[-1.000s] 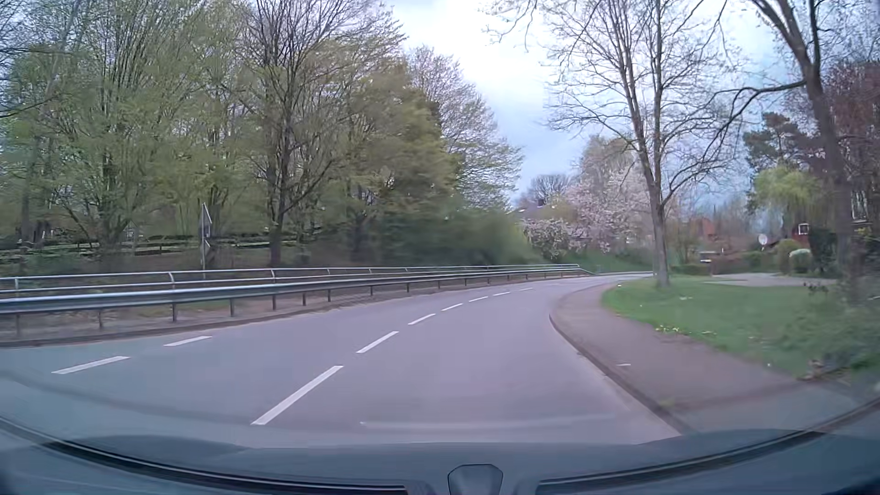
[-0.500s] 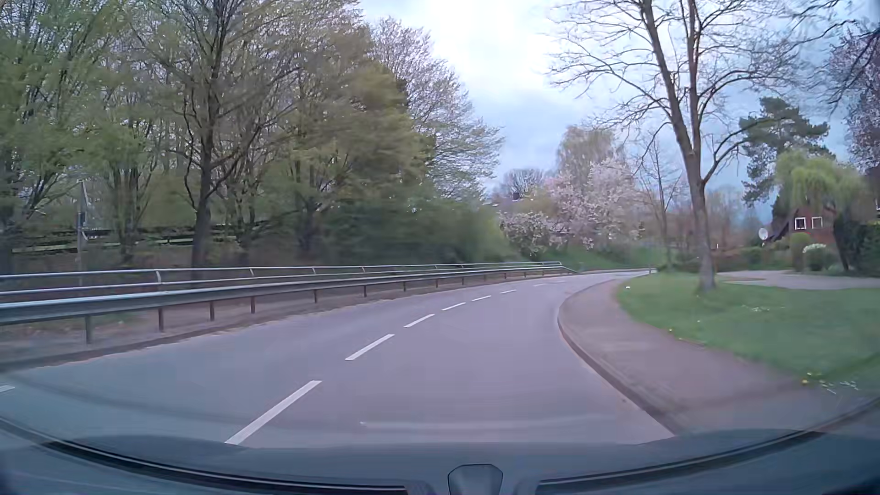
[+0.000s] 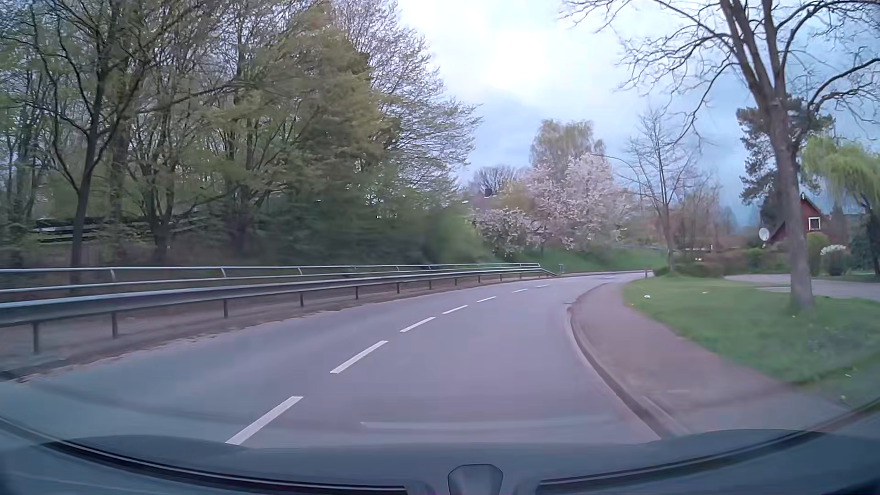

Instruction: Follow the waypoints while adhering to traffic rules and regulations

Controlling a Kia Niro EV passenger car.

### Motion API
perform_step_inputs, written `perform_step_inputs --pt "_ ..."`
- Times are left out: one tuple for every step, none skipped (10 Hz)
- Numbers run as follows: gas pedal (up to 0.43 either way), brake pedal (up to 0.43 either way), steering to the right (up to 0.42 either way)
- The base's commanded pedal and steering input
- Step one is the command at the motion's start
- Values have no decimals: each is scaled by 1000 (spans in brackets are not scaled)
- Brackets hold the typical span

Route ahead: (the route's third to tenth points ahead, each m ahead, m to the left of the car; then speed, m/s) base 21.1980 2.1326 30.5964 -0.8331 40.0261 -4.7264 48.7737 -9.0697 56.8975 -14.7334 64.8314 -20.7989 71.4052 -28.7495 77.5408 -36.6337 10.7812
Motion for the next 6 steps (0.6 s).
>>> perform_step_inputs --pt "79 0 59" --pt "79 0 61" --pt "79 0 63" --pt "79 0 67" --pt "79 0 67" --pt "79 0 68"
